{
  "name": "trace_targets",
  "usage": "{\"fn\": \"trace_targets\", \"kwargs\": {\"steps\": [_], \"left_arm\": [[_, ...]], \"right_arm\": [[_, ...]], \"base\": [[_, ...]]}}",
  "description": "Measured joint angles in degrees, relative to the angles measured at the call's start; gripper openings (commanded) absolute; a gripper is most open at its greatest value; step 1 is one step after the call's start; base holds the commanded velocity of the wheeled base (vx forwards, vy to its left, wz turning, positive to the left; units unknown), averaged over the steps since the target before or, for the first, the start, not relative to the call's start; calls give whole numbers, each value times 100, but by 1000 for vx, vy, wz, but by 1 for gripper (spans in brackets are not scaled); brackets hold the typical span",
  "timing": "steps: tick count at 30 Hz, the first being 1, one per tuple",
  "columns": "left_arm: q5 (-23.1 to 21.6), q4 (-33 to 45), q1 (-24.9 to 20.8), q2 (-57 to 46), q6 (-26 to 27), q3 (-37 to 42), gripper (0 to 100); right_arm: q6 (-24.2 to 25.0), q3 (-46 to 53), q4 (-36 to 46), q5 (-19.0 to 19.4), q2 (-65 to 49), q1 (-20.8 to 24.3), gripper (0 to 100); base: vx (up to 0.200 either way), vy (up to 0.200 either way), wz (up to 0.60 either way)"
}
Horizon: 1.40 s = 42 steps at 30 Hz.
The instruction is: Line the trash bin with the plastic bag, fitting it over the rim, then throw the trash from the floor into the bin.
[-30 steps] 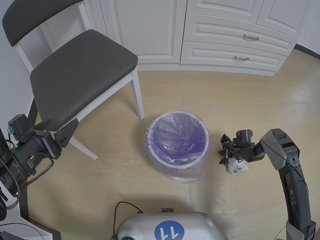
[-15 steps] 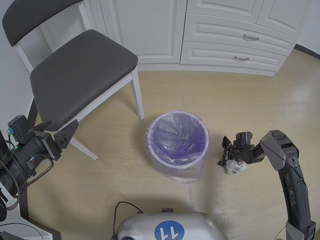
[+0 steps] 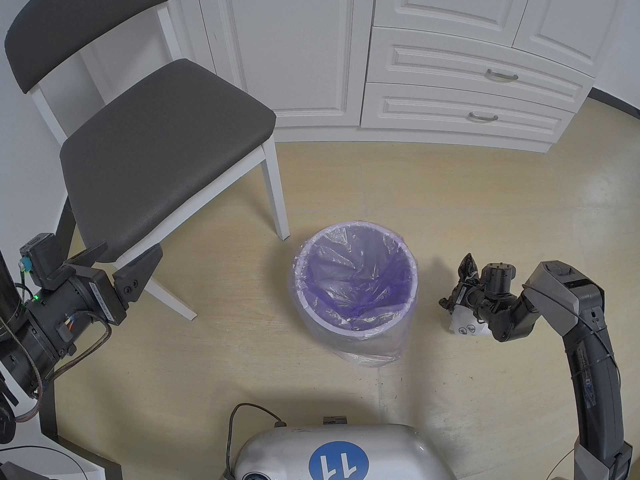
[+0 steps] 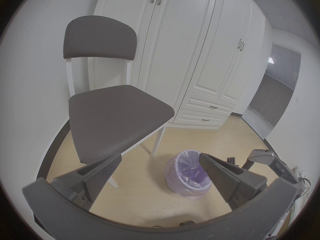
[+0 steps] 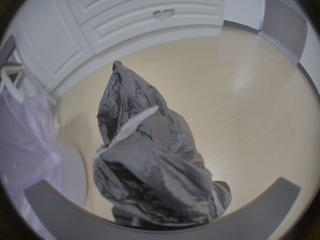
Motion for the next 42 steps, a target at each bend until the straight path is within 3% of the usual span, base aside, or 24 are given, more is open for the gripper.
{"fn": "trace_targets", "kwargs": {"steps": [7, 17, 22, 30, 42], "left_arm": [[0, -27, -18, 44, 11, 7, 100], [6, -41, -29, 41, 183, 72, 100], [11, -39, -35, 44, 257, 116, 100], [15, -41, -101, 85, 260, 149, 100], [15, -39, -129, 110, 262, 168, 100]], "right_arm": [[701, 480, -1254, -640, -20, 4, 0], [789, 846, -2500, -974, 94, 41, 0], [482, 900, -2530, -1048, 135, 63, 0], [-558, 941, -2637, -1310, 150, 67, 0], [-794, 962, -3004, -1348, 210, 146, 0]], "base": [[0, 0, 0], [0, 0, 0], [0, 0, 0], [0, 0, 0], [0, 0, 0]]}}
